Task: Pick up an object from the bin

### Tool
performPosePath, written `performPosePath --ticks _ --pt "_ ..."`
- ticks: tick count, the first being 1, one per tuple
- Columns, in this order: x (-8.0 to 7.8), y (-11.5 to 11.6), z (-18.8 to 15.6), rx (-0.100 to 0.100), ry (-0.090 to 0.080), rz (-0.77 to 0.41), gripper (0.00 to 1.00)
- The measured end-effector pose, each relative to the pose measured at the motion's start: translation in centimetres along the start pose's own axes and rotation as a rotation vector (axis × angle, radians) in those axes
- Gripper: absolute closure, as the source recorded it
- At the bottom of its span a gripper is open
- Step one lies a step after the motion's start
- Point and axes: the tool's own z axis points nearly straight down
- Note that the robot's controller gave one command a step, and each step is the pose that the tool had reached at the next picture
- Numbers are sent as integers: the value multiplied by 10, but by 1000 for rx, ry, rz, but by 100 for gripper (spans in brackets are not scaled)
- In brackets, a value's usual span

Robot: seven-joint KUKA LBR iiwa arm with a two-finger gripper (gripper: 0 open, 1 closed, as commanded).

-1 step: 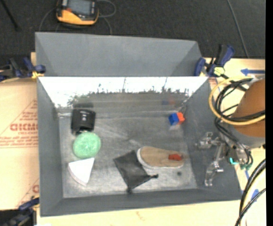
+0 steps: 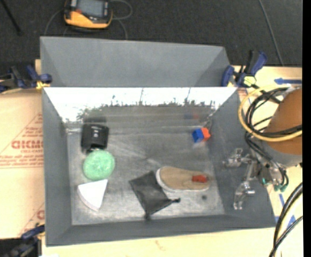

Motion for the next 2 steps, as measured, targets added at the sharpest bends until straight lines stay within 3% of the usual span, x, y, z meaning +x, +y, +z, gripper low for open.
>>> performPosePath --ticks 1,2 --pt "-18 24 61 0 -6 15 0" --pt "-42 49 79 0 -5 -10 100"
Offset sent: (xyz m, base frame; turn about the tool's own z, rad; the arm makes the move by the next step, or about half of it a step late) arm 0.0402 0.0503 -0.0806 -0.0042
